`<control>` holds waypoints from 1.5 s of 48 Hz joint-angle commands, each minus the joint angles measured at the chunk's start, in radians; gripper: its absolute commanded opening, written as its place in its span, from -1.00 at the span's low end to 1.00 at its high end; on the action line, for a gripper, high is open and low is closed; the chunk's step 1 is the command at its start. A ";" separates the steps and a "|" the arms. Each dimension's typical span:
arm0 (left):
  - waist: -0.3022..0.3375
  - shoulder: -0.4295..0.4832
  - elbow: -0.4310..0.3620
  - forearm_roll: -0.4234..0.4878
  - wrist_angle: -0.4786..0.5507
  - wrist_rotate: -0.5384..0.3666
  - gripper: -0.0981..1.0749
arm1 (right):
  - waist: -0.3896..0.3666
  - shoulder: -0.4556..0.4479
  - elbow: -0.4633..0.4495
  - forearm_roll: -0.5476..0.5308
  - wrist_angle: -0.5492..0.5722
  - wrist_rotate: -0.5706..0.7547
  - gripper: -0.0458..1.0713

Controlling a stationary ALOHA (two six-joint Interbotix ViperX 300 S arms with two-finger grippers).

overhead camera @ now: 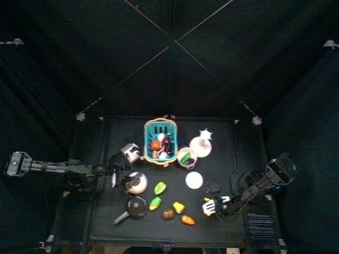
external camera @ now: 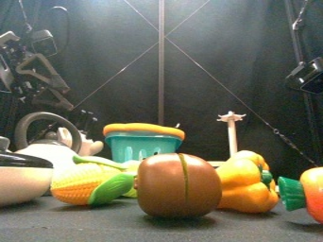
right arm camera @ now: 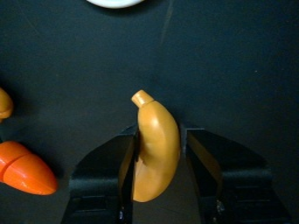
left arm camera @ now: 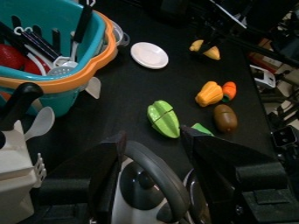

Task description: Place banana into pot

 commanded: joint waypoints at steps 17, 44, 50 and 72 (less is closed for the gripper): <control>0.002 0.002 -0.014 -0.002 -0.032 0.005 0.68 | -0.227 -0.170 0.009 -0.463 0.021 -0.012 0.31; 0.002 0.002 -0.006 -0.002 -0.032 0.000 0.68 | -0.808 -0.012 -0.052 -0.862 -0.281 -0.017 0.31; 0.002 0.002 -0.005 -0.002 -0.032 0.000 0.68 | -0.838 0.052 -0.092 -0.877 -0.313 -0.020 0.31; 0.002 0.002 -0.006 -0.002 -0.032 0.000 0.68 | -0.839 0.091 -0.098 -0.907 -0.325 -0.020 0.48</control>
